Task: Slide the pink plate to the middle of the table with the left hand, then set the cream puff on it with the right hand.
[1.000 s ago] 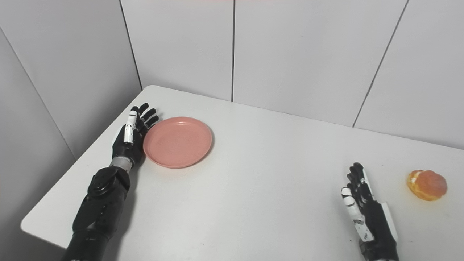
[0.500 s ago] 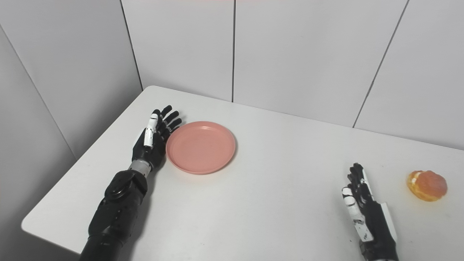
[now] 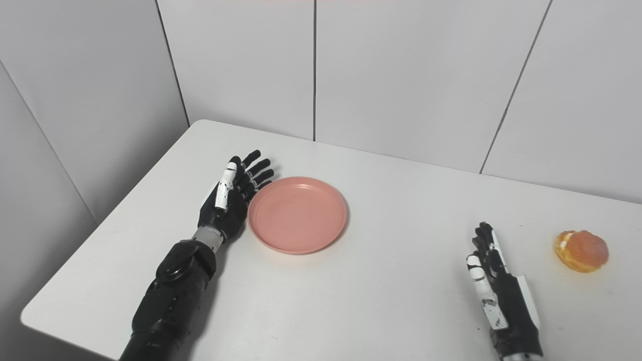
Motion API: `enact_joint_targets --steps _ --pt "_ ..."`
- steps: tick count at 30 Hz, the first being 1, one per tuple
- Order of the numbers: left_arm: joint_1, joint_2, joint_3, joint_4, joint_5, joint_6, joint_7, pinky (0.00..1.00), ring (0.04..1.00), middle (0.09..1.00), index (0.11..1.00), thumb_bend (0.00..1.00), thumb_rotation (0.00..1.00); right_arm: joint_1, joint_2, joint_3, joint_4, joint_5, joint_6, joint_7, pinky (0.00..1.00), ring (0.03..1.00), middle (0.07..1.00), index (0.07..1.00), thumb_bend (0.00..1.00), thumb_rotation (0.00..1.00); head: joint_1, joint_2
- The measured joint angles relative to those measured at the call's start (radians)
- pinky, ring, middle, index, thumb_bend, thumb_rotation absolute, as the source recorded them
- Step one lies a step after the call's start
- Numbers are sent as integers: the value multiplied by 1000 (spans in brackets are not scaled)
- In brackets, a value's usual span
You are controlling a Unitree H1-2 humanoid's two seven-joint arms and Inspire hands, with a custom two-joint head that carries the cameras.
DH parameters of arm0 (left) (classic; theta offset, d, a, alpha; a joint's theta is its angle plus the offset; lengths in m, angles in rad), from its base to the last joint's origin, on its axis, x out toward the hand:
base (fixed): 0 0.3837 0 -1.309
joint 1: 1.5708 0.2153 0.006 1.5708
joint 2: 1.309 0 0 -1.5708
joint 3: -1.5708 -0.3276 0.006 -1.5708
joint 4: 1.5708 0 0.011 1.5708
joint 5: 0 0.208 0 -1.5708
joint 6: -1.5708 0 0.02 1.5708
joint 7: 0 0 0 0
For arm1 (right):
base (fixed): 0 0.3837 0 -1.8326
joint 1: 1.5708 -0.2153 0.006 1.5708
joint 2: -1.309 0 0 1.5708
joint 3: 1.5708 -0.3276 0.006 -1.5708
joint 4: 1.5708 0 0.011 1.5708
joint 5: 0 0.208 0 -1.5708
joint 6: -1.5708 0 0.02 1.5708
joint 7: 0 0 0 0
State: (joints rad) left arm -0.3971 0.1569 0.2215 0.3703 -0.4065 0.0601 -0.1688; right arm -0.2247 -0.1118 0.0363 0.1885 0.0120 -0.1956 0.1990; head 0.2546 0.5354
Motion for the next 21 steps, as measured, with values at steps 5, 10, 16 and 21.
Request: enact_joint_targets --steps 5,10,16,21 --pt "17 -29 -37 -36 0 9 -8 874 867 875 878 401 1000 3 5 2 -8 -2 4 -11 1000 997 1000 1000 341 875 -23 18" --pt "46 -44 -65 -113 0 77 -7 880 874 883 881 393 1000 12 14 6 -23 -2 21 -14 1000 996 1000 1000 348 865 -41 29" --pt "89 -81 -108 -204 0 147 -5 884 881 888 886 382 1000 22 22 8 -39 -4 38 -22 1000 992 1000 1000 362 869 -78 58" --pt "118 -115 -139 -269 0 202 3 893 889 891 894 388 1000 27 31 13 -48 -13 41 -32 988 985 1000 1000 364 876 -103 74"
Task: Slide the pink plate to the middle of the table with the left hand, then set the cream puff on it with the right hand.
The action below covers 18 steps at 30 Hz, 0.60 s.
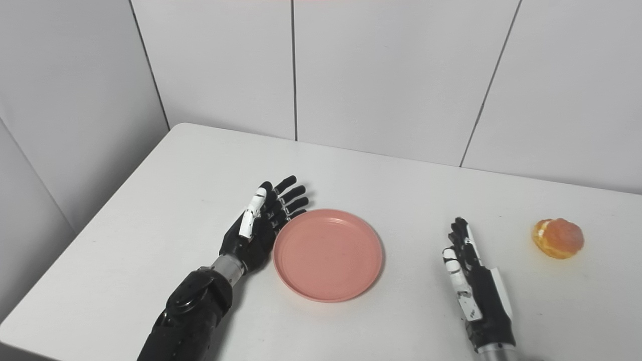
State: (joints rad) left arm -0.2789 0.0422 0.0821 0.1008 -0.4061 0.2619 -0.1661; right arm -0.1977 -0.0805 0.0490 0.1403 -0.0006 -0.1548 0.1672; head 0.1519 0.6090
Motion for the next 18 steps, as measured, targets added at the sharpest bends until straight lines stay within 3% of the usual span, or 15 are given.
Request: enact_joint_targets --steps 9,18 --pt "42 -27 -41 -55 0 21 -3 910 900 905 904 387 1000 4 8 4 -8 -21 10 -19 968 969 986 1000 418 844 -47 23" --pt "51 -27 -54 -57 0 20 -16 931 911 913 918 384 1000 9 16 11 -22 -48 64 -31 970 964 980 1000 430 835 -77 38"
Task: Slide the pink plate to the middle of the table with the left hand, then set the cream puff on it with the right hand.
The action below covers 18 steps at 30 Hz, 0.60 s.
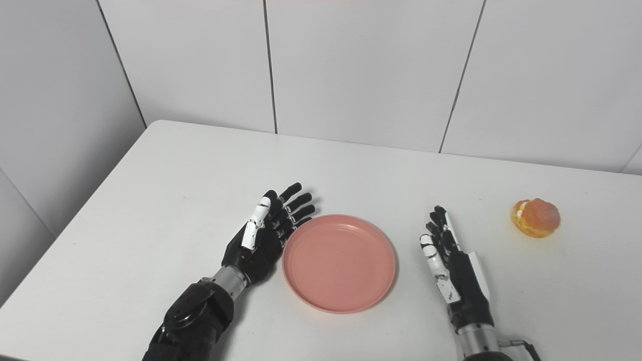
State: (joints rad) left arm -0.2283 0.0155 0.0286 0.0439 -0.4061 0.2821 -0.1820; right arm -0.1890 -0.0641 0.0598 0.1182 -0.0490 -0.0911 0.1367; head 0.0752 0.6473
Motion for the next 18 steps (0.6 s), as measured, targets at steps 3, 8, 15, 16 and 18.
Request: enact_joint_targets --steps 3,8,15,16,18 --pt "2 0 1 0 0 0 -1 935 911 913 917 387 1000 1 3 0 -2 0 5 0 965 964 982 1000 424 846 -15 8" --pt "3 0 10 3 -1 -9 -2 921 897 903 904 383 1000 4 5 -1 -11 0 8 0 962 970 989 1000 420 869 -43 17" --pt "8 0 21 15 1 -46 -3 913 894 901 900 375 1000 9 6 -1 -23 -1 9 -3 926 950 977 996 455 899 -104 22" --pt "10 0 21 17 5 -58 -3 916 895 902 902 374 1000 9 6 -2 -24 -5 9 -10 916 943 971 990 463 898 -120 18" --pt "15 0 20 17 18 -71 -3 922 896 904 906 381 1000 10 3 -2 -30 -18 9 -23 925 937 964 987 491 893 -138 18"
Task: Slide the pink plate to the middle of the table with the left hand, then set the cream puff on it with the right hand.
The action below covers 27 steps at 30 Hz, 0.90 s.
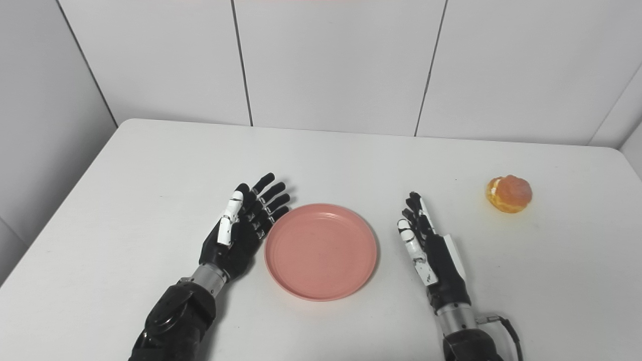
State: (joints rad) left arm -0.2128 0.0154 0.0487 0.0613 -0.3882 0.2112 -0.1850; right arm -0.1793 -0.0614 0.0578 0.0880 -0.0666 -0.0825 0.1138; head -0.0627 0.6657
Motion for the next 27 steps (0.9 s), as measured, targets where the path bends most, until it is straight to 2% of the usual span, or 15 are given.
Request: enact_joint_targets --steps 5,11,15,22,25,27 --pt "12 1 0 0 7 -26 0 916 895 903 905 394 1000 19 -5 -13 -36 3 7 -10 942 924 951 971 487 822 -35 -5" --pt "20 2 3 1 23 -47 0 919 899 908 908 395 1000 34 -26 -46 -103 9 44 -18 878 869 929 972 520 833 -83 -15" --pt "20 2 4 18 23 -73 -3 918 896 903 905 407 1000 17 -49 -48 -170 -4 86 -17 864 854 925 972 529 791 -121 -28" --pt "17 0 4 31 23 -92 -4 928 906 913 912 401 1000 -31 -83 -61 -239 -4 116 -15 799 845 915 963 581 729 -169 -55" --pt "17 0 4 38 23 -103 -4 928 905 910 910 397 1000 -56 -110 -69 -252 -40 132 -16 778 836 910 966 584 784 -183 -66" --pt "15 0 4 48 23 -114 -8 928 905 910 913 397 1000 -69 -132 -69 -264 -74 146 -16 760 833 915 969 585 815 -212 -89"
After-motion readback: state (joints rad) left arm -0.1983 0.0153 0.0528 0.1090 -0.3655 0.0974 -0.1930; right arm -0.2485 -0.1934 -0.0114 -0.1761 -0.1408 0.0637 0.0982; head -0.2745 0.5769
